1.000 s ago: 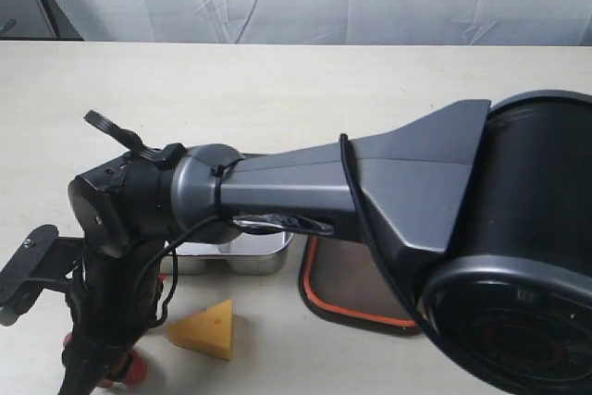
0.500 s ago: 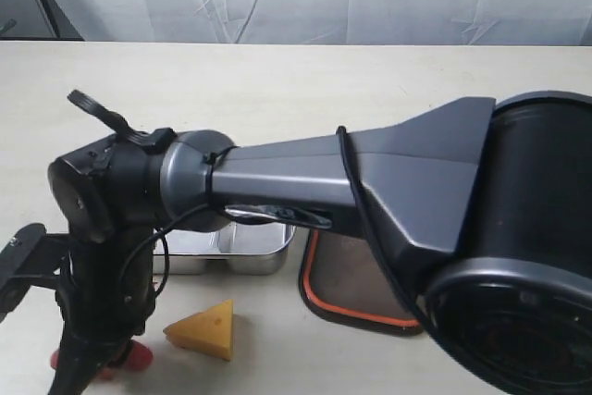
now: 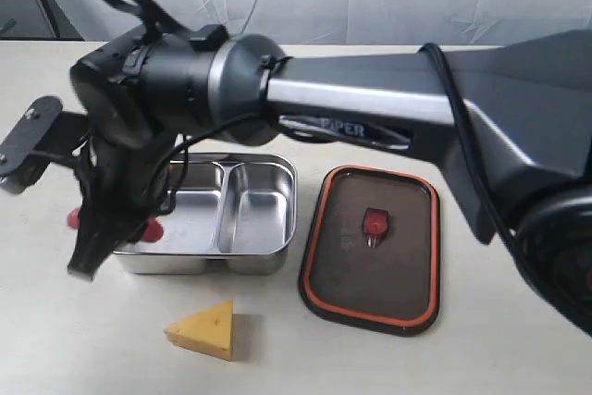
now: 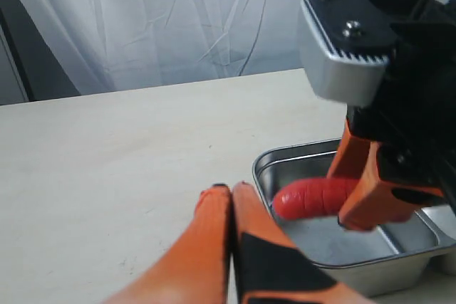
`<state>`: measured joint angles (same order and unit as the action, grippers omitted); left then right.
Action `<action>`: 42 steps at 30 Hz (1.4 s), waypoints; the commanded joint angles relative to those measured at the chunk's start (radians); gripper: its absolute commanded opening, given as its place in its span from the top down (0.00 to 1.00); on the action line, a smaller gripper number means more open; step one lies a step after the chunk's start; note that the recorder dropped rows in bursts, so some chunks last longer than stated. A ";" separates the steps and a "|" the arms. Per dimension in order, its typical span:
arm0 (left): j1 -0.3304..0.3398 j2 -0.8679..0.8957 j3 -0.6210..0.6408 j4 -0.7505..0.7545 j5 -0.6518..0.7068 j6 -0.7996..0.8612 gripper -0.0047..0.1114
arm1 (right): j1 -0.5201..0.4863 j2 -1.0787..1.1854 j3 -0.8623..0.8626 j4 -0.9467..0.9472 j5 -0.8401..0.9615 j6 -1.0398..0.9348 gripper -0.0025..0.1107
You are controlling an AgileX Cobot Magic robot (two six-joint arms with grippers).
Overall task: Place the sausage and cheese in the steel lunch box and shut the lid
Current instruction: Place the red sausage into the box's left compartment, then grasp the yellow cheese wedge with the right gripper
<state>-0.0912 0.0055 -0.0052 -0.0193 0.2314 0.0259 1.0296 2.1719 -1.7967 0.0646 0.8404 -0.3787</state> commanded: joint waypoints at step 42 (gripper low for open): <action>0.000 -0.006 0.005 0.006 0.001 0.000 0.96 | 0.018 -0.105 0.131 0.176 0.381 -0.301 0.48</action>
<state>-0.0912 0.0055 -0.0052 -0.0193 0.2334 0.0259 1.0299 2.0765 -1.6953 0.2381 1.2124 -0.6658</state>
